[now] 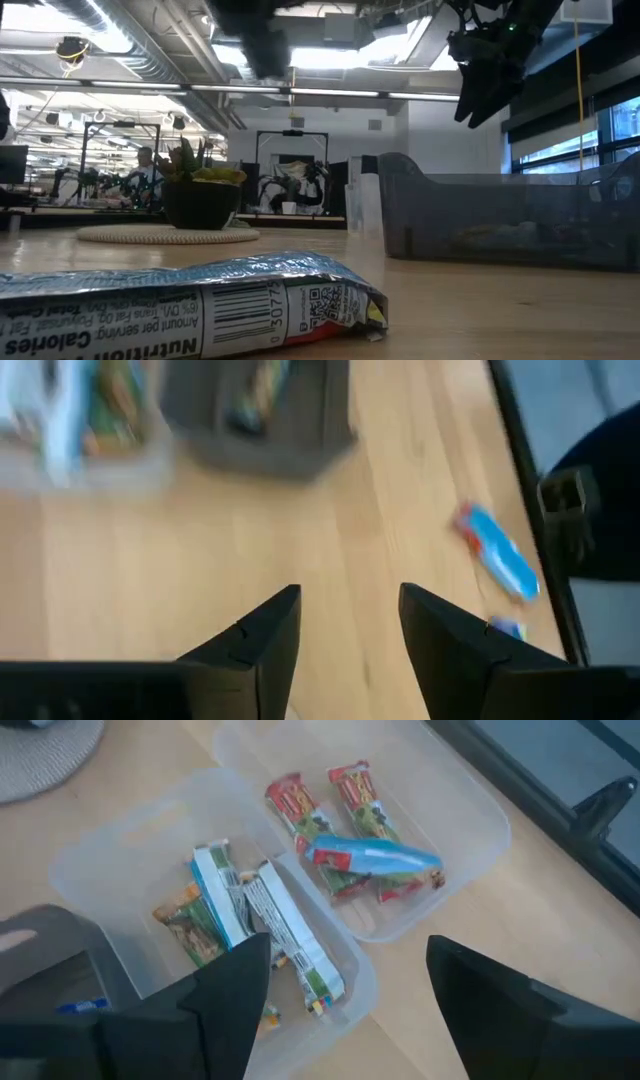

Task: Pick and place Granola Bars by type
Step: Put the blue granola bar into the black bin

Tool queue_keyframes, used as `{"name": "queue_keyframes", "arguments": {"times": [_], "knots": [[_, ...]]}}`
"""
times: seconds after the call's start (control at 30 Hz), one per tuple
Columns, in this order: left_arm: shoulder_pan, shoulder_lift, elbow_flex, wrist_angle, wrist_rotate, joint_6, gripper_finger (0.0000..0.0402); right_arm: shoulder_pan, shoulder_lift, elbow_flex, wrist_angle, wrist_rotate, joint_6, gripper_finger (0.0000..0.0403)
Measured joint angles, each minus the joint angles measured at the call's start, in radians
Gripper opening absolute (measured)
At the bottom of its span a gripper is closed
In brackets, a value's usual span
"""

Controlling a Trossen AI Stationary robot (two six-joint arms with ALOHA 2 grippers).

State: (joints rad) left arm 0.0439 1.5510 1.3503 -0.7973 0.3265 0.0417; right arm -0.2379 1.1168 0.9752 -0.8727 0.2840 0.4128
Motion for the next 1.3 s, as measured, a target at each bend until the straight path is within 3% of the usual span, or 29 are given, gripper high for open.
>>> {"name": "queue_keyframes", "arguments": {"times": [0.13, 0.33, 0.67, 0.8, 1.03, 1.3], "knots": [[-0.117, -0.002, -0.001, -0.114, -0.123, -0.110, 0.0163, 0.009, 0.000, 0.000, 0.032, 0.000, -0.023, 0.0272], [-0.299, -0.001, -0.052, -0.115, -0.252, -0.243, 0.0162, 0.024, 0.000, 0.000, 0.047, 0.000, -0.025, 0.0272], [-0.485, -0.002, -0.211, -0.085, -0.319, -0.476, 0.0166, 0.026, 0.000, 0.000, 0.083, 0.002, 0.017, 0.0272], [-0.539, -0.002, -0.280, -0.048, -0.292, -0.530, 0.0166, 0.026, 0.000, 0.000, 0.093, 0.003, 0.074, 0.0272], [-0.620, -0.001, -0.371, 0.076, -0.307, -0.537, 0.0167, 0.026, 0.000, 0.000, 0.132, 0.009, 0.108, 0.0272], [-0.691, 0.003, -0.378, 0.219, -0.323, -0.466, 0.0167, 0.026, 0.000, 0.000, 0.152, 0.010, 0.140, 0.0272]]}}
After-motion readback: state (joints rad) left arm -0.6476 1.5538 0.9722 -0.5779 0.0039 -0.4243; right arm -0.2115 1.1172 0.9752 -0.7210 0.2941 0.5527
